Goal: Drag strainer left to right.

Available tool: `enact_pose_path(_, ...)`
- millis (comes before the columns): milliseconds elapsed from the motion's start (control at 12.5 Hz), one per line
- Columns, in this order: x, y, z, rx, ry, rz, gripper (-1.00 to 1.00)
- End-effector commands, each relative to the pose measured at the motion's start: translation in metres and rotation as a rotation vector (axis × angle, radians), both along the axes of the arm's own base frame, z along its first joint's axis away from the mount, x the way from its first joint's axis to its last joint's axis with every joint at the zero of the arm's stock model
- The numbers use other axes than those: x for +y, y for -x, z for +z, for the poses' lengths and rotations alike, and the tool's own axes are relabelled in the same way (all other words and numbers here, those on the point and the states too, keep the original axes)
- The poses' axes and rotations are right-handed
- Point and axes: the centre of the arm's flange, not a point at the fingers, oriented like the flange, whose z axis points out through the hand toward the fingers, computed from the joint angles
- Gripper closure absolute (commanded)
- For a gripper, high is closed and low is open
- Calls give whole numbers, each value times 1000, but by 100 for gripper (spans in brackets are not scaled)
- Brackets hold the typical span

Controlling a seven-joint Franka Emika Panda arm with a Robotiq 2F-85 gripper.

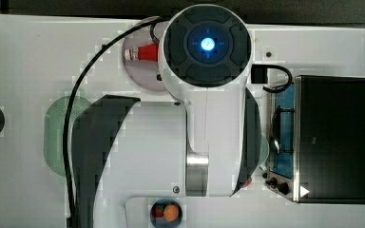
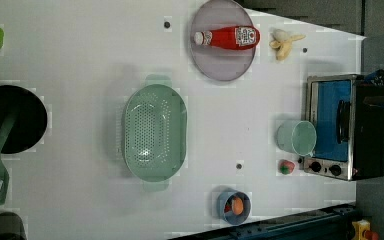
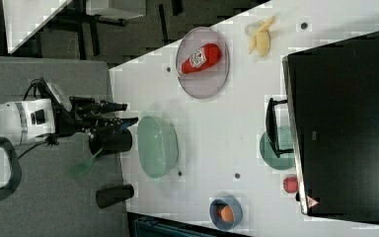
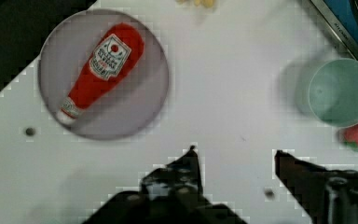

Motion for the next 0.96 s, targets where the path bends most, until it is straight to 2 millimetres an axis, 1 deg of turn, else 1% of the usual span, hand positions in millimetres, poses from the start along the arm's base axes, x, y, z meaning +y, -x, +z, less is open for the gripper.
enact_pose_path(80, -22, 193, 88, -5, 1, -235, -59)
enact_pose_path(160, -22, 193, 88, -6, 1, -235, -82)
enact_pose_path(240, -21, 192, 89, -13, 2, -231, -99)
enact_pose_path(320, -16, 191, 89, -17, 5, -222, -100)
enact_pose_path(400, -5, 187, 88, -29, 10, -201, -100)
enact_pose_path(480, 12, 180, 87, -49, 14, -168, -100)
enact_pose_path(560, 34, 173, 84, -67, 28, -125, -100)
enact_pose_path(720, 86, 160, 68, -83, 64, -23, -100)
enact_pose_path(800, 115, 153, 57, -85, 82, 29, -100)
enact_pose_path(960, 169, 142, 26, -80, 107, 90, -100)
